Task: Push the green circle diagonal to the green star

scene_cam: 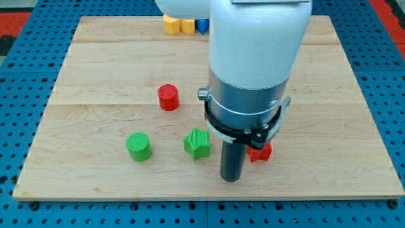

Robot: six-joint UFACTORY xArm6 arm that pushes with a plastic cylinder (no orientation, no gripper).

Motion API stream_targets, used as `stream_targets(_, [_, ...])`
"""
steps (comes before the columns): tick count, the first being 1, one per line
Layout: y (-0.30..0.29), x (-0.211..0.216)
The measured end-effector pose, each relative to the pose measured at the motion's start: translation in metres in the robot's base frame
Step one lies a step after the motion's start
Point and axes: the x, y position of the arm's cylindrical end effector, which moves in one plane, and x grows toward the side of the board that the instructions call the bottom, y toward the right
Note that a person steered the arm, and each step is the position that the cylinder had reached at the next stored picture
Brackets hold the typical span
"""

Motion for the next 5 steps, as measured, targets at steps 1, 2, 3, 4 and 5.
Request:
stream_targets(1, [-0.037, 0.000])
stream_targets(2, [-0.080, 0.000])
stream_targets(3, [-0.120, 0.000])
stream_targets(4, [-0.135, -0.004])
stream_targets(5, [-0.135, -0.029])
